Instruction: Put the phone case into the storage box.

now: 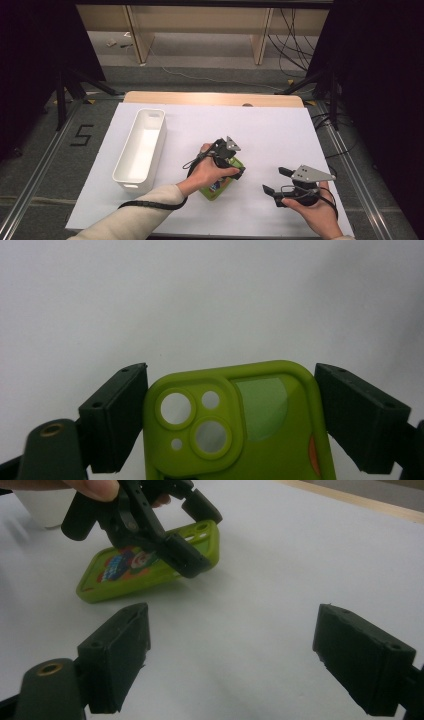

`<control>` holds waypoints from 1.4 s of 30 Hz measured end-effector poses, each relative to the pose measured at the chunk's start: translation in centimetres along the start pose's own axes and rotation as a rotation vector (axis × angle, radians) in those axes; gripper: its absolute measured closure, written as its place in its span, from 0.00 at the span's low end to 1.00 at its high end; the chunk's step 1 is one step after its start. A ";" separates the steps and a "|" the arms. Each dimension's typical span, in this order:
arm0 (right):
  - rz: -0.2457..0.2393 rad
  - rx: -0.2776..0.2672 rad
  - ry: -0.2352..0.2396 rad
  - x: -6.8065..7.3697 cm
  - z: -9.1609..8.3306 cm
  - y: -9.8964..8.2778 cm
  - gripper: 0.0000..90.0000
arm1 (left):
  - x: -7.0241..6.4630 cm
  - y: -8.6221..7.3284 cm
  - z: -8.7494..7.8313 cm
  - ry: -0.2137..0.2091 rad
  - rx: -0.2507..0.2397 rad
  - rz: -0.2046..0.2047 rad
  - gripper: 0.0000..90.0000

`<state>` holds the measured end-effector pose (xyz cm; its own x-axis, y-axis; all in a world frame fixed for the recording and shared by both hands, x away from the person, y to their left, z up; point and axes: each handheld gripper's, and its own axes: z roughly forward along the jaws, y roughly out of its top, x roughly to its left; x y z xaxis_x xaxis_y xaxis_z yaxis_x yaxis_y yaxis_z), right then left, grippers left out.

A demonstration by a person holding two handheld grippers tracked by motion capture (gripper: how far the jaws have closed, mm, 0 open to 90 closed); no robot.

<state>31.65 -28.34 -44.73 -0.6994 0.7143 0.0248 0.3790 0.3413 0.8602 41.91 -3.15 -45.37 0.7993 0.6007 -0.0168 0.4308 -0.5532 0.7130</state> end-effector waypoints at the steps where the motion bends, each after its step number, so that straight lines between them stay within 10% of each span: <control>1: 0.000 0.000 0.000 0.0 0.0 0.0 0.18 | 0.0 0.1 -0.1 0.001 -0.008 -0.001 0.18; 42: 0.002 -0.002 0.000 0.0 0.0 0.0 0.18 | 1.9 2.3 -4.5 0.078 -0.192 -0.043 0.18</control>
<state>31.67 -28.36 -44.74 -0.6984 0.7152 0.0267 0.3797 0.3385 0.8610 42.49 -0.65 -40.61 0.7442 0.6680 -0.0011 0.3700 -0.4108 0.8333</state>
